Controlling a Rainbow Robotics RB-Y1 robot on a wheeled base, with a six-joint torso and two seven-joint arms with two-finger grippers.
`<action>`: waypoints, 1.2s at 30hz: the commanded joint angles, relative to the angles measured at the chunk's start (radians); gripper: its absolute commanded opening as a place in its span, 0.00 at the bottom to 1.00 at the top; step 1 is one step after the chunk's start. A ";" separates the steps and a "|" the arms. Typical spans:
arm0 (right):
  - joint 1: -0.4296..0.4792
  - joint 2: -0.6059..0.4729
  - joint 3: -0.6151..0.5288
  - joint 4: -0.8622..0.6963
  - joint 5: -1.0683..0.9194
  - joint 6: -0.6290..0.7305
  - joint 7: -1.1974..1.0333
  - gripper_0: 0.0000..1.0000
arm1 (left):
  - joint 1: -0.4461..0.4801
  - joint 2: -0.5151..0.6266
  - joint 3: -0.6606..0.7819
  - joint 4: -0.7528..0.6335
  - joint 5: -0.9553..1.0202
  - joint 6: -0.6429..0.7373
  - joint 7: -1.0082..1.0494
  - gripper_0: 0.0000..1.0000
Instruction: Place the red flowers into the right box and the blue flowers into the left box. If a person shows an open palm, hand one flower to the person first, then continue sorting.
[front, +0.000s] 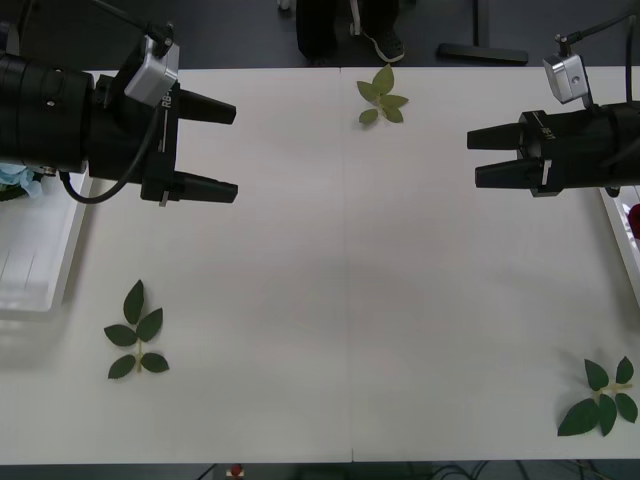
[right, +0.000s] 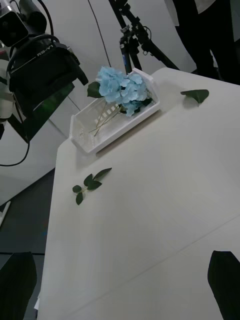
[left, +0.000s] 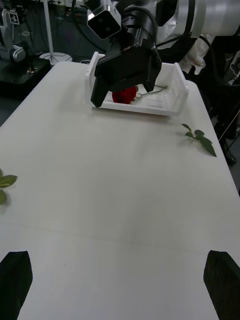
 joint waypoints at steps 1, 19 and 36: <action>-0.011 -0.029 0.003 -0.027 -0.006 0.003 0.034 1.00 | 0.024 0.025 0.013 -0.016 0.018 -0.004 0.042 1.00; 0.127 -0.026 -0.096 -0.381 0.030 -0.131 0.034 1.00 | 0.028 0.025 0.013 -0.016 0.027 -0.006 0.044 1.00; 0.126 -0.044 -0.095 -0.396 0.065 -0.037 0.034 1.00 | 0.028 0.025 0.013 -0.016 0.027 -0.006 0.044 1.00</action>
